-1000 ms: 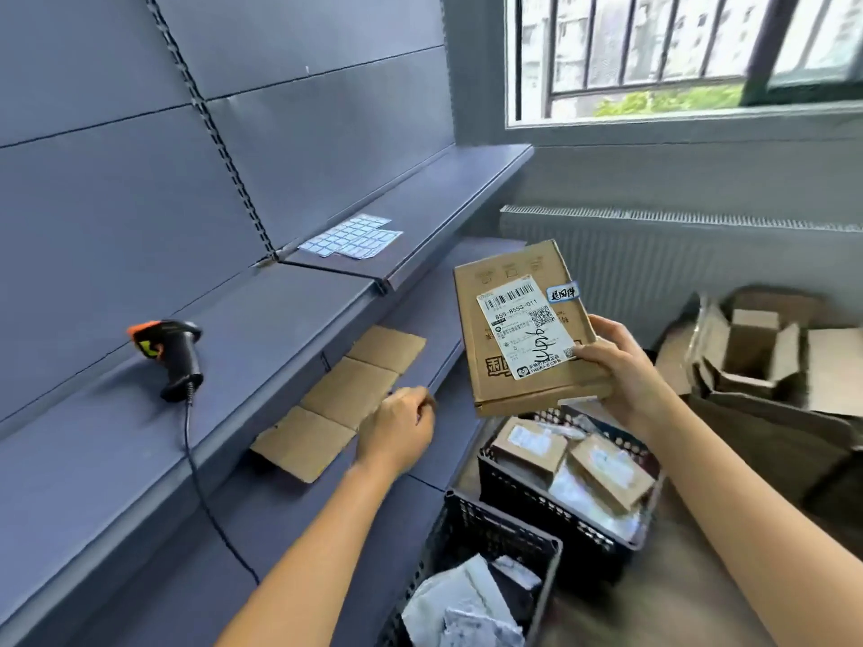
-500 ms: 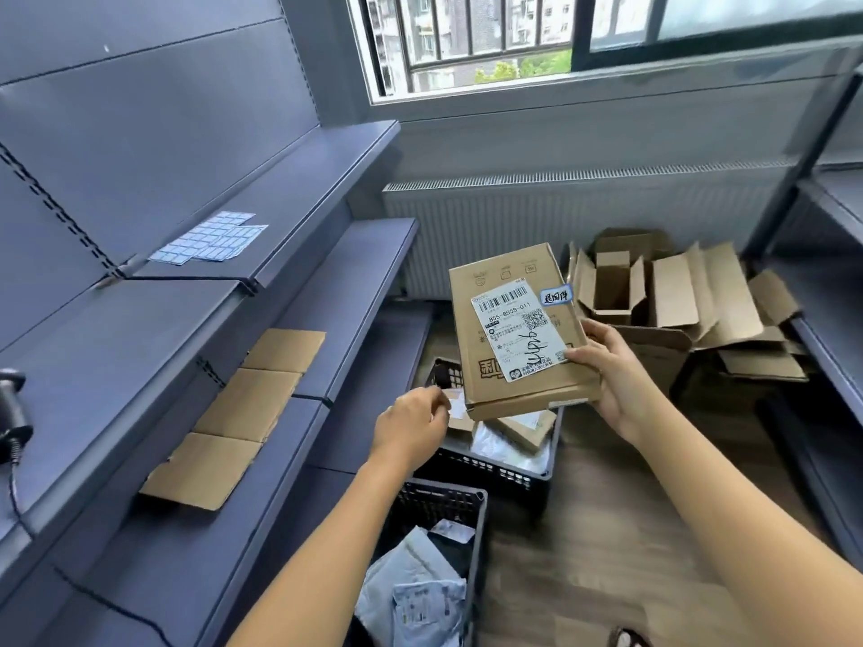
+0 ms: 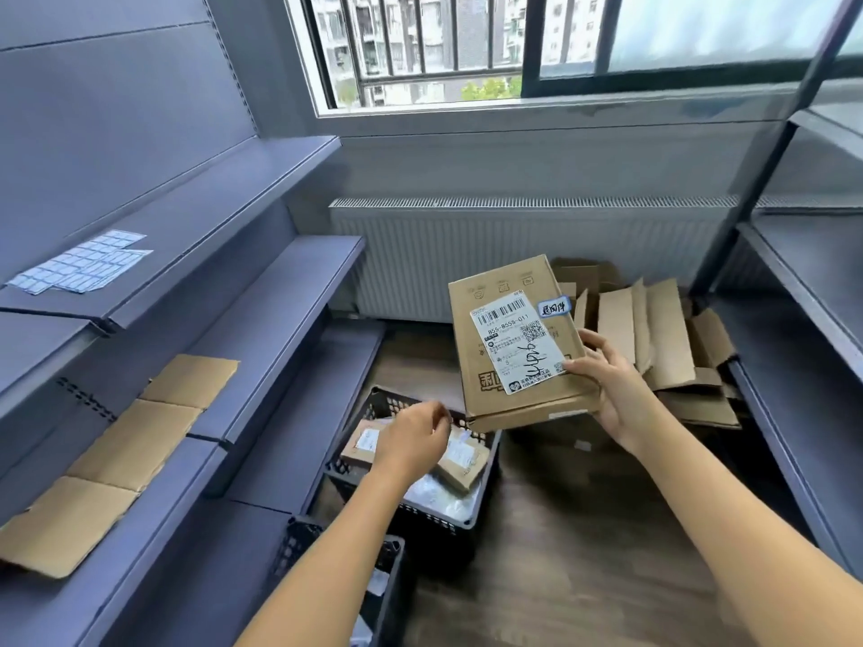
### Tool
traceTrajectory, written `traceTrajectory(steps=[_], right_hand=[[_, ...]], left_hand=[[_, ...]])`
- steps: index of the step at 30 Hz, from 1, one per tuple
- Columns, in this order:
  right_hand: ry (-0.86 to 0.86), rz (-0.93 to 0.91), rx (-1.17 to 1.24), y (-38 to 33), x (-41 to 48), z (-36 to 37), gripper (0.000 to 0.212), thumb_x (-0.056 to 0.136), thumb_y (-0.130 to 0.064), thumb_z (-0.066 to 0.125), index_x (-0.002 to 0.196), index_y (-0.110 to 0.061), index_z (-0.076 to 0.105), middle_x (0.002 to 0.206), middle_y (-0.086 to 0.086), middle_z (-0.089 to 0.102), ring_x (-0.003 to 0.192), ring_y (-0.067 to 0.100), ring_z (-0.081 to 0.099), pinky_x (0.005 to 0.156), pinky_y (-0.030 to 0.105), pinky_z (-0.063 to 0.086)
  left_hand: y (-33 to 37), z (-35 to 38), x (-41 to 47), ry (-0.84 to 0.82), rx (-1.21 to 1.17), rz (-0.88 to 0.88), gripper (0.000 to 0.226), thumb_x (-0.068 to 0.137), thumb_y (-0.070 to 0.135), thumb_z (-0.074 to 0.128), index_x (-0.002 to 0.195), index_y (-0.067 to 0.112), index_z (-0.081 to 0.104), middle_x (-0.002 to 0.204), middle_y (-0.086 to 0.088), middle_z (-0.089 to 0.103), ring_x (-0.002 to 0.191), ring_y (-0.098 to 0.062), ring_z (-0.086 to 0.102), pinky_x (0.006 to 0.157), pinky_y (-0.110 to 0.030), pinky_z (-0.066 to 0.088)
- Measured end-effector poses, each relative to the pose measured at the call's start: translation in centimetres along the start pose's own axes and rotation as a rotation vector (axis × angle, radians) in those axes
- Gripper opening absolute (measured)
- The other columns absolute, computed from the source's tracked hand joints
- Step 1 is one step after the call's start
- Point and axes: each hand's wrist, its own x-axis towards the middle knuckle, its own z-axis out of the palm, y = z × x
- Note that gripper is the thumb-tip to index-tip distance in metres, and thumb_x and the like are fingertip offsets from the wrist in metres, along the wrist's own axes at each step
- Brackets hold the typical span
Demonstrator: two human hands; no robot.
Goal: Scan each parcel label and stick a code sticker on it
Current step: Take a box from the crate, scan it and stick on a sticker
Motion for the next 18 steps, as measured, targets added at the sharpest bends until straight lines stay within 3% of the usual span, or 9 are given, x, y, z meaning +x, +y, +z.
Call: traceTrajectory(steps=[5, 13, 18], right_hand=[[-0.003, 0.024, 0.035, -0.4, 3.3, -2.1, 0.044, 0.085, 0.0, 0.058, 0.122, -0.021, 0.047, 0.119, 0.009, 0.062, 0.099, 0.025, 0.065, 0.062, 0.027, 0.058], [-0.017, 0.073, 0.029, -0.1, 10.1, -1.7, 0.05, 0.085, -0.001, 0.059, 0.128, -0.02, 0.042, 0.121, 0.009, 0.06, 0.105, 0.029, 0.063, 0.065, 0.028, 0.059], [-0.036, 0.115, 0.003, -0.2, 16.4, 0.6, 0.047, 0.085, 0.003, 0.057, 0.126, -0.017, 0.043, 0.122, 0.01, 0.059, 0.106, 0.03, 0.062, 0.077, 0.034, 0.055]], left_hand=[[0.7, 0.6, 2.3, -0.02, 0.0, -0.043, 0.022, 0.094, 0.024, 0.041, 0.102, 0.019, 0.061, 0.103, 0.0, 0.065, 0.088, -0.017, 0.056, 0.069, -0.03, 0.046], [0.7, 1.1, 9.1, -0.042, -0.014, -0.058, 0.023, 0.096, 0.026, 0.04, 0.101, 0.018, 0.061, 0.104, -0.002, 0.065, 0.091, -0.019, 0.058, 0.068, -0.029, 0.044], [-0.6, 1.0, 14.7, -0.034, -0.064, -0.113, 0.025, 0.096, 0.03, 0.039, 0.102, 0.017, 0.06, 0.103, -0.004, 0.067, 0.092, -0.024, 0.061, 0.072, -0.034, 0.051]])
